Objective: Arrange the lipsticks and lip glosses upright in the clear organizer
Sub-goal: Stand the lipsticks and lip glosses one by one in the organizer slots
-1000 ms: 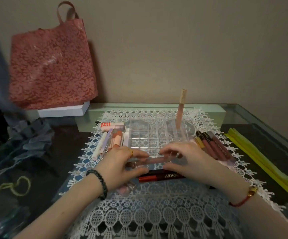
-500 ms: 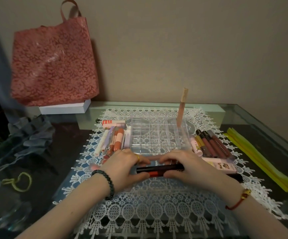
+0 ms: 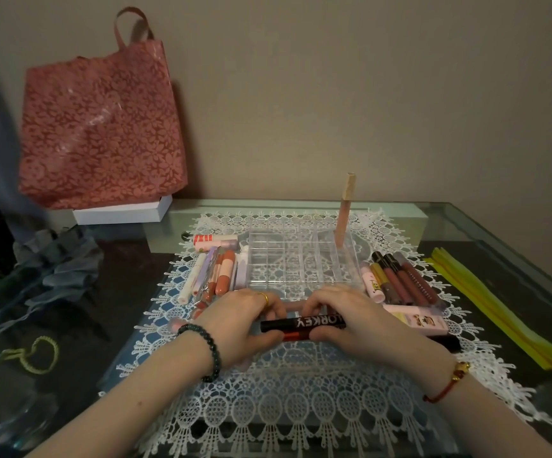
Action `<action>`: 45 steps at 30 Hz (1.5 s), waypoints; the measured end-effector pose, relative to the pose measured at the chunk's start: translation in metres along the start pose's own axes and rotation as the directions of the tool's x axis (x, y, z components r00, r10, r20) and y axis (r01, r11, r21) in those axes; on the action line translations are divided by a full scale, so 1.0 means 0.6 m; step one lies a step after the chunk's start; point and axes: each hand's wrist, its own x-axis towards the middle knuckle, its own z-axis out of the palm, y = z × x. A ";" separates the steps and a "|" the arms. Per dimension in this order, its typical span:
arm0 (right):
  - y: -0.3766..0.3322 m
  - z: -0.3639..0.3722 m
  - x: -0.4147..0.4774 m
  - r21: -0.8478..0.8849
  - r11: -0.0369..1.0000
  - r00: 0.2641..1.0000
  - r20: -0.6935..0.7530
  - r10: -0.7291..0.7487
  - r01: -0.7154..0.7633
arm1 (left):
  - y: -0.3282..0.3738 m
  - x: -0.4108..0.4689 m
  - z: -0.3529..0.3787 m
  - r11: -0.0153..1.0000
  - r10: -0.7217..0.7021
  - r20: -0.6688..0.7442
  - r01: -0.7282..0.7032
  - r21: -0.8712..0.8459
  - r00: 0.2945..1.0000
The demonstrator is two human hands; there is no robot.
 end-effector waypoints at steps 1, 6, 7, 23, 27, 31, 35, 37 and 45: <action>0.001 0.001 0.000 -0.003 1.000 1.000 0.000 0.002 -0.002 | 0.000 0.000 0.000 1.000 0.004 -0.006 -0.004 0.002 1.000; -0.004 -0.004 -0.002 -0.039 0.999 0.999 -0.037 -0.031 0.030 | 0.000 0.007 -0.006 0.999 0.036 -0.074 -0.038 -0.032 0.997; -0.006 -0.008 -0.002 -0.057 0.998 0.998 -0.050 -0.041 0.038 | 0.001 0.009 -0.009 0.998 0.036 -0.095 -0.041 -0.050 0.995; -0.029 -0.188 0.070 0.375 0.924 0.833 -0.534 0.146 0.079 | 0.037 0.139 -0.094 0.776 -0.110 -0.349 -0.138 -0.615 0.931; -0.019 -0.214 0.104 0.382 0.918 0.825 -0.550 0.131 0.109 | 0.041 0.189 -0.108 0.709 -0.130 -0.360 -0.167 -0.685 0.924; 0.000 -0.225 0.131 0.395 0.912 0.818 -0.558 0.141 0.113 | 0.040 0.225 -0.108 0.697 -0.147 -0.374 -0.172 -0.696 0.916; 0.026 -0.232 0.156 0.437 0.891 0.821 -0.550 0.153 0.127 | 0.025 0.253 -0.093 0.705 -0.161 -0.345 -0.137 -0.696 0.925; 0.035 -0.238 0.166 0.459 0.877 0.823 -0.548 0.151 0.144 | 0.014 0.264 -0.083 0.715 -0.181 -0.335 -0.110 -0.690 0.925; 0.056 -0.238 0.188 0.442 0.882 0.859 -0.504 0.093 0.164 | -0.007 0.283 -0.053 0.785 -0.200 -0.295 -0.027 -0.618 0.934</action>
